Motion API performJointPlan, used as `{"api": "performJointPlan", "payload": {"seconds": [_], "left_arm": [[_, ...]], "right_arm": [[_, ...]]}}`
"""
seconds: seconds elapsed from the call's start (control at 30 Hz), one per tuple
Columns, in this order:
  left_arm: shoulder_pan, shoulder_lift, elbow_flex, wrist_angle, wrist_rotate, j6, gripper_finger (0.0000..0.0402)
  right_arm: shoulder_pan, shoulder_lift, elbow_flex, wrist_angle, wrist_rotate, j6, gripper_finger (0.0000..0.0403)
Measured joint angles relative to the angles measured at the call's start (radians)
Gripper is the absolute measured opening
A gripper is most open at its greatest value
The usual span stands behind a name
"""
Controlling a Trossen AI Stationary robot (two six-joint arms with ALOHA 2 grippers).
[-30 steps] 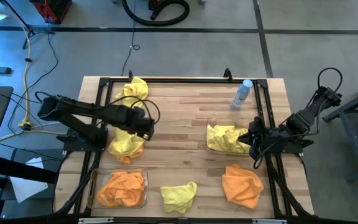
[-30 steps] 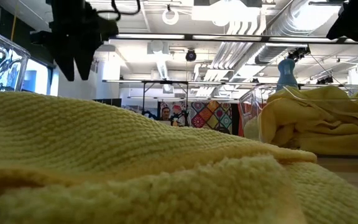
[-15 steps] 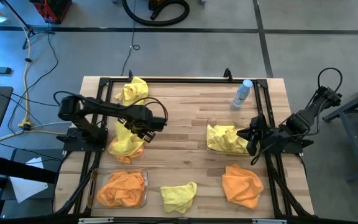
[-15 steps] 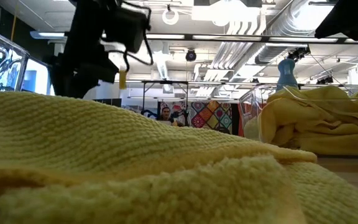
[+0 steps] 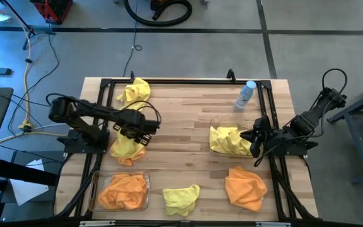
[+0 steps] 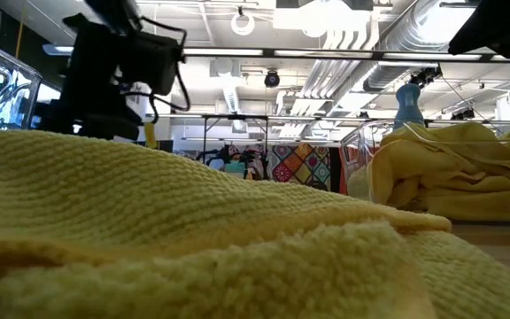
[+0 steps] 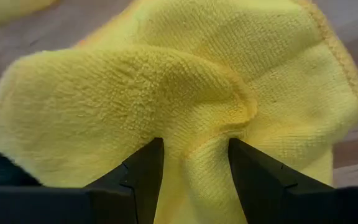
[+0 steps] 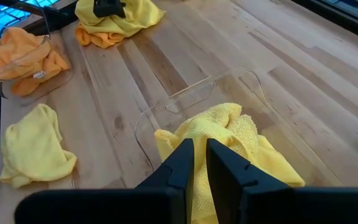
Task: Sort microfiber towel by color & place in baskets
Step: Put the yellow microfiber cloth into the right transparent bin
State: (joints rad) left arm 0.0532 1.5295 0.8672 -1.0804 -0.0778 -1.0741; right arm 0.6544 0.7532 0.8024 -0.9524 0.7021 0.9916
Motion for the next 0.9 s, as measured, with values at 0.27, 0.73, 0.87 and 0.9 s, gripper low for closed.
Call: {"api": "performJointPlan", "payload": {"seconds": [0.27, 0.73, 0.87, 0.9], "left_arm": [[0.000, -0.080, -0.027, 0.067, 0.029, -0.011, 0.0062], [0.027, -0.279, 0.222, 0.073, -0.040, 0.161, 0.0001], [0.032, -0.257, 0.405, 0.100, -0.051, 0.264, 0.0001], [0.032, -0.243, 0.449, 0.110, -0.051, 0.283, 0.0001]], "right_arm": [[0.000, 0.000, 0.000, 0.000, 0.054, -0.005, 0.0039], [-0.072, 0.002, 0.000, 0.185, 0.136, -0.058, 0.0080], [-0.127, 0.005, 0.000, 0.283, 0.136, -0.203, 0.0120], [-0.141, 0.008, 0.000, 0.310, 0.135, -0.249, 0.0130]]}}
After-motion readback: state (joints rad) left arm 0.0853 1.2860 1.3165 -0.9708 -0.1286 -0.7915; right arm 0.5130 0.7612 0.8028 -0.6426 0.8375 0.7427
